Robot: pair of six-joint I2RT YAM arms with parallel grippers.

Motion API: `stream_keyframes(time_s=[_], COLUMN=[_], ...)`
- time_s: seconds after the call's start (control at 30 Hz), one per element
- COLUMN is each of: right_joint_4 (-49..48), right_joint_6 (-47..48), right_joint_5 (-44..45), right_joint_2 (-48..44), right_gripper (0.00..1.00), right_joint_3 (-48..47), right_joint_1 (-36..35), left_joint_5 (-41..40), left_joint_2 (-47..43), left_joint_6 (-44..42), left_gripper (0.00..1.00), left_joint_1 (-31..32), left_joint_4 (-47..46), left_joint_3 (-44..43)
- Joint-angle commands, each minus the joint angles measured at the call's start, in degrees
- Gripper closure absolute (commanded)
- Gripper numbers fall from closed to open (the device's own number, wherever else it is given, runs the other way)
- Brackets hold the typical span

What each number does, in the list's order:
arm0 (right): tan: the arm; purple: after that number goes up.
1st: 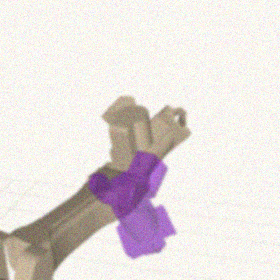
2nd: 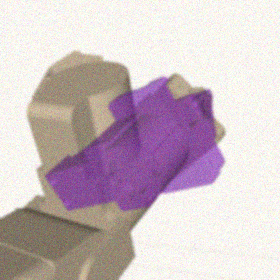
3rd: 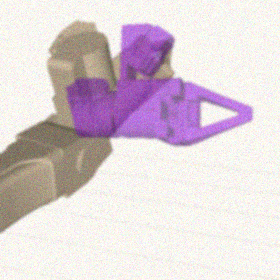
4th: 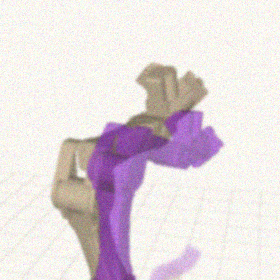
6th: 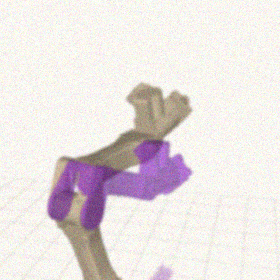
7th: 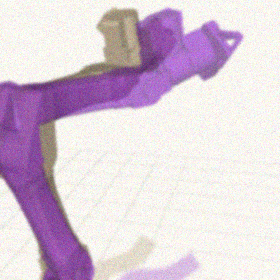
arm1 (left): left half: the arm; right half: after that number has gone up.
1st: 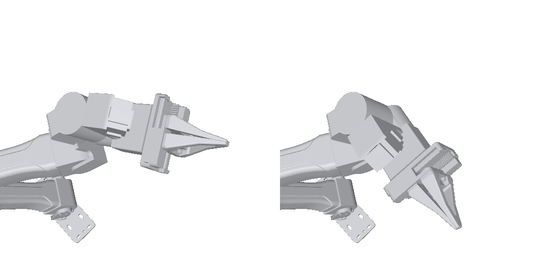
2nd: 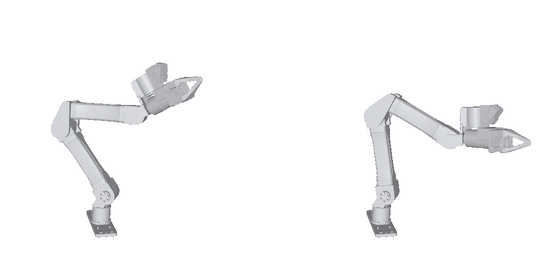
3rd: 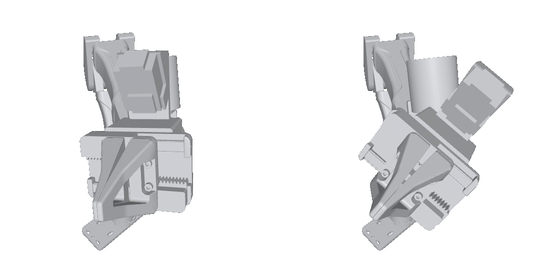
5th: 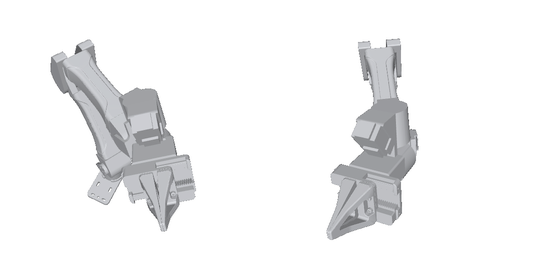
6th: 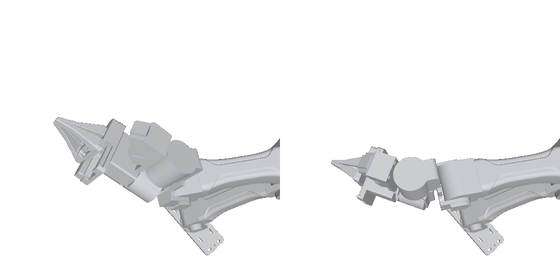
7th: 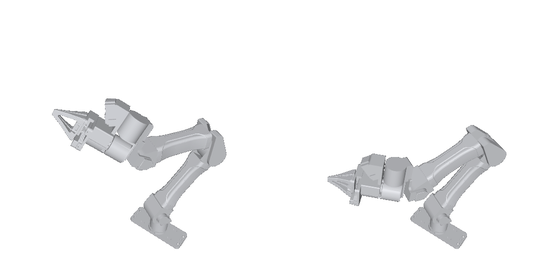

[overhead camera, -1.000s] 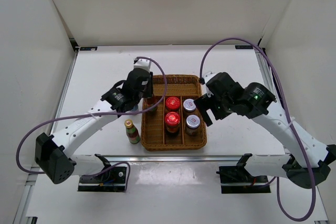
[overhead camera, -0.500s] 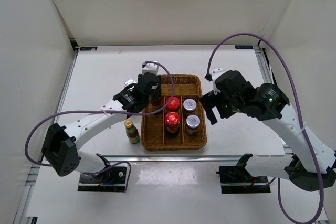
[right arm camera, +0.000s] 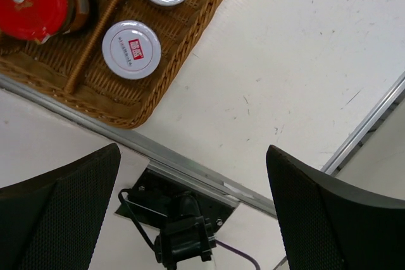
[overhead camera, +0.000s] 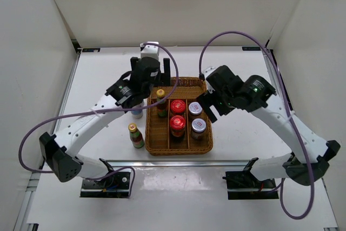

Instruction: Organize the condiment bottles

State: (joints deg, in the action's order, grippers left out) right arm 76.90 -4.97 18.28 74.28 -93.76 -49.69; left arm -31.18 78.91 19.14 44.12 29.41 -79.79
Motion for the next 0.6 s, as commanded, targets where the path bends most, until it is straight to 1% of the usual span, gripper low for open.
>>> stream_keyframes(time_s=[0.0,0.03,0.1,0.13,0.2,0.23,0.3,0.37,0.4,0.43,0.47,0.57], right_joint_4=[-1.4,-2.1,-3.2,-4.6,-5.2,-5.2,-5.2,-5.7,-5.7,-6.4,-7.2,-10.6], right_joint_6=[-2.7,-6.9,-11.4,-13.2,-16.4,-17.4,-19.8,-20.7,-22.1,-22.9,-24.9,-27.3], right_joint_5=[0.9,-1.1,-3.2,-4.1,-4.8,-4.1,-4.1,-4.1,-3.6,-2.7,-0.3,1.9], right_joint_2=[1.2,1.2,1.2,0.3,-1.9,-3.3,-5.5,-7.4,-9.4,-10.5,-13.1,-17.4], right_gripper=[0.01,0.01,0.01,0.01,0.01,0.01,0.01,0.01,0.01,0.01,0.01,0.01], right_joint_3=[0.1,1.4,3.2,4.4,8.5,9.9,13.5,16.5,20.2,22.2,26.6,32.8], right_joint_1=[3.7,4.7,7.0,7.0,7.8,8.6,11.2,13.4,13.9,14.4,14.4,14.4], left_joint_5=[-2.5,-2.5,-1.7,-0.6,0.0,0.0,-1.2,-1.2,-0.6,0.6,0.6,0.6], left_joint_2=[-4.6,-7.4,-11.0,-14.6,-18.3,-21.4,-23.8,-26.2,-26.9,-28.6,-29.6,-34.4], left_joint_6=[-1.5,-0.9,-0.9,-1.6,-1.6,-1.1,-0.2,2.4,3.4,5.0,6.0,9.2], left_gripper=[0.0,0.0,0.0,0.0,0.0,0.0,0.0,0.0,0.0,0.0,0.0,0.0], left_joint_1=[0.4,0.4,0.4,0.4,0.4,0.4,0.4,0.4,0.4,0.4,0.4,0.4], left_joint_4=[7.6,7.6,7.6,7.6,6.8,7.6,9.6,14.1,15.2,15.2,15.9,14.6], left_joint_3=[-2.7,-1.5,1.1,4.5,8.7,9.6,10.9,11.8,12.8,15.0,18.1,24.3])
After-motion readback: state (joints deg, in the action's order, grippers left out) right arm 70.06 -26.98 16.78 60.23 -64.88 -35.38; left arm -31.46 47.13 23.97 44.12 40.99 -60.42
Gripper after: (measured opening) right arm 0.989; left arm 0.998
